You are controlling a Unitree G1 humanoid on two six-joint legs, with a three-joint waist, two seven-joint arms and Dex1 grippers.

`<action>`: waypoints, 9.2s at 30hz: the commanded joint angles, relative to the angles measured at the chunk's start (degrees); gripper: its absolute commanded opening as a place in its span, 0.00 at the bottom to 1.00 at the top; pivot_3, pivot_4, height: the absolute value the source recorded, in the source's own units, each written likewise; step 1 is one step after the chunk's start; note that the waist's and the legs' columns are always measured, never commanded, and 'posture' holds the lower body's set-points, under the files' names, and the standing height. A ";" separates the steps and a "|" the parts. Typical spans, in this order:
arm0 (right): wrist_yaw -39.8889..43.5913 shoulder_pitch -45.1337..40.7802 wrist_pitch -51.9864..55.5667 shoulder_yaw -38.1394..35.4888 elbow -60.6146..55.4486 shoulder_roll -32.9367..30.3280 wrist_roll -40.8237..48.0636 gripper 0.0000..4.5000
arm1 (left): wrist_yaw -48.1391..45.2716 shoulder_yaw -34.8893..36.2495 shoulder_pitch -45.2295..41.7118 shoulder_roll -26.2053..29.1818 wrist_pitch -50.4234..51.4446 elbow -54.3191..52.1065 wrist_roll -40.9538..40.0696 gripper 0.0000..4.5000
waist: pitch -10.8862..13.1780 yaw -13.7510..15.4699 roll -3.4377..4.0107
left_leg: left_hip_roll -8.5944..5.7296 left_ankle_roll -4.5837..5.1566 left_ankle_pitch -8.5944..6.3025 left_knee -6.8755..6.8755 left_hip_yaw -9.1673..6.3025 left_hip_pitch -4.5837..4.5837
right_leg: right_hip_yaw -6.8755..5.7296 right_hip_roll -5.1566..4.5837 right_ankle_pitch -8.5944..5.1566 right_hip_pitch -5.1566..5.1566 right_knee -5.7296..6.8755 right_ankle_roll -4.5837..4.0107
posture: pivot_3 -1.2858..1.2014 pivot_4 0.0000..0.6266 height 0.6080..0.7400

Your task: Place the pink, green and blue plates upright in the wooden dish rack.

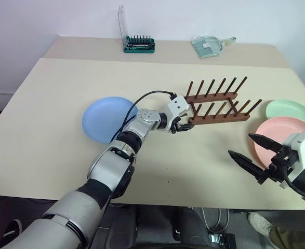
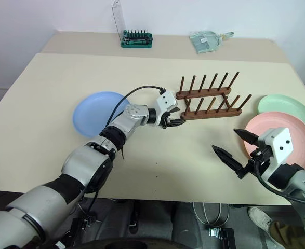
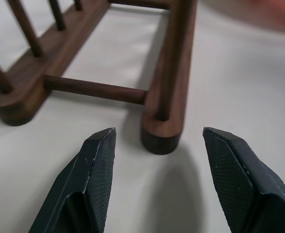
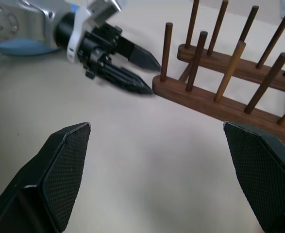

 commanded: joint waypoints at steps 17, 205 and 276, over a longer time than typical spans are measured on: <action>-1.90 0.52 -0.20 -2.00 -3.27 0.11 1.61 1.00 | 0.97 3.52 -2.50 -1.64 -1.26 1.86 1.55 0.16 | -0.01 -0.07 0.01 | 0.00 0.00 0.00 0.00 0.00 0.01 | -0.01 0.00 0.00 0.00 0.01 0.00 | 0.52 0.24 0.88; 4.24 -0.77 -5.07 5.91 22.76 -10.93 -28.42 0.01 | -25.14 7.01 28.30 27.83 29.67 -70.73 -31.55 1.00 | -0.12 -1.53 0.37 | 0.00 -0.11 0.09 0.07 0.00 0.48 | 0.18 0.02 -0.09 0.22 0.57 -0.17 | 0.52 0.24 0.88; 15.92 -69.54 3.04 -5.74 78.97 -6.55 4.32 0.99 | -19.24 10.83 28.84 27.28 27.78 -73.09 -35.40 1.00 | -0.02 -1.78 0.42 | 0.01 -0.13 0.10 -0.02 0.17 0.36 | 0.20 0.01 0.04 0.00 0.63 0.05 | 0.52 0.24 0.88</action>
